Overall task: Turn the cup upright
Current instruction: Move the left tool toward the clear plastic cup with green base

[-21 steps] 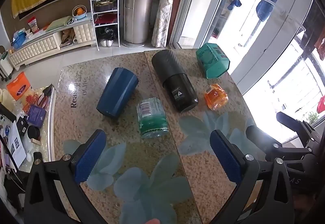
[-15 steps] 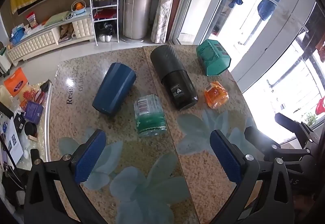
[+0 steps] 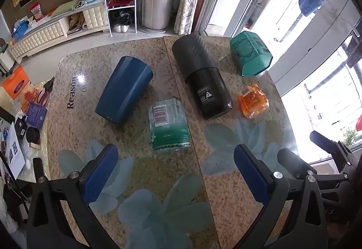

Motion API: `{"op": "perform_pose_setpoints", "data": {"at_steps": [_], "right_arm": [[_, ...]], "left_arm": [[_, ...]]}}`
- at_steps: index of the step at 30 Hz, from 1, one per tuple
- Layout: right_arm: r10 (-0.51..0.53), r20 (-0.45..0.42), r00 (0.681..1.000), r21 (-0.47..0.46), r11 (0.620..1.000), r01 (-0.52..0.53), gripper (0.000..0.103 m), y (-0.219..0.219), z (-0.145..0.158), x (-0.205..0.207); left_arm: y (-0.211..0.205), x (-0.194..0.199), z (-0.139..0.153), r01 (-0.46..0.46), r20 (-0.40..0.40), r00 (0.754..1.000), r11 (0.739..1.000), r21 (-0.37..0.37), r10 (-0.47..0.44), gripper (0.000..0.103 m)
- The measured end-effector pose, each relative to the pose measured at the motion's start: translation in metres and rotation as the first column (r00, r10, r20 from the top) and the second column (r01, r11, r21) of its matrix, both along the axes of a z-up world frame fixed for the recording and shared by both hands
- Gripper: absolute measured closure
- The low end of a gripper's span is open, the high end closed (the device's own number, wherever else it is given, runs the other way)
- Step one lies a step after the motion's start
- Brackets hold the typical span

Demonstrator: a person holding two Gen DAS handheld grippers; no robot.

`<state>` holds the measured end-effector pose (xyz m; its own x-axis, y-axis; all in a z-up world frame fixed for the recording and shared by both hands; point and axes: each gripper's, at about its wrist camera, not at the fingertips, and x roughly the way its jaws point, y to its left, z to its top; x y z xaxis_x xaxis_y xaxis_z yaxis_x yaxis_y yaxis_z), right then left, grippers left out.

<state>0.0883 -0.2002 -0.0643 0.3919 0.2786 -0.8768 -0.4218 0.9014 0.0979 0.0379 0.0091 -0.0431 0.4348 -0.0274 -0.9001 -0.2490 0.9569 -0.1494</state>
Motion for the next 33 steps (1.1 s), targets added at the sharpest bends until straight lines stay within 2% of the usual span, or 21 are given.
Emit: {"op": "perform_pose_setpoints", "data": {"at_steps": [27, 33], "right_arm": [[0.009, -0.006, 1.000, 0.000, 1.000, -0.009, 0.000, -0.005, 0.005, 0.007], [0.006, -0.015, 1.000, 0.001, 1.000, -0.006, 0.000, -0.005, 0.003, 0.009]], "left_arm": [[-0.007, -0.003, 0.008, 0.000, -0.005, 1.000, 1.000, 0.014, 0.000, 0.000], [-0.009, -0.001, 0.004, 0.002, -0.027, 1.000, 1.000, 0.012, -0.002, 0.000]]}}
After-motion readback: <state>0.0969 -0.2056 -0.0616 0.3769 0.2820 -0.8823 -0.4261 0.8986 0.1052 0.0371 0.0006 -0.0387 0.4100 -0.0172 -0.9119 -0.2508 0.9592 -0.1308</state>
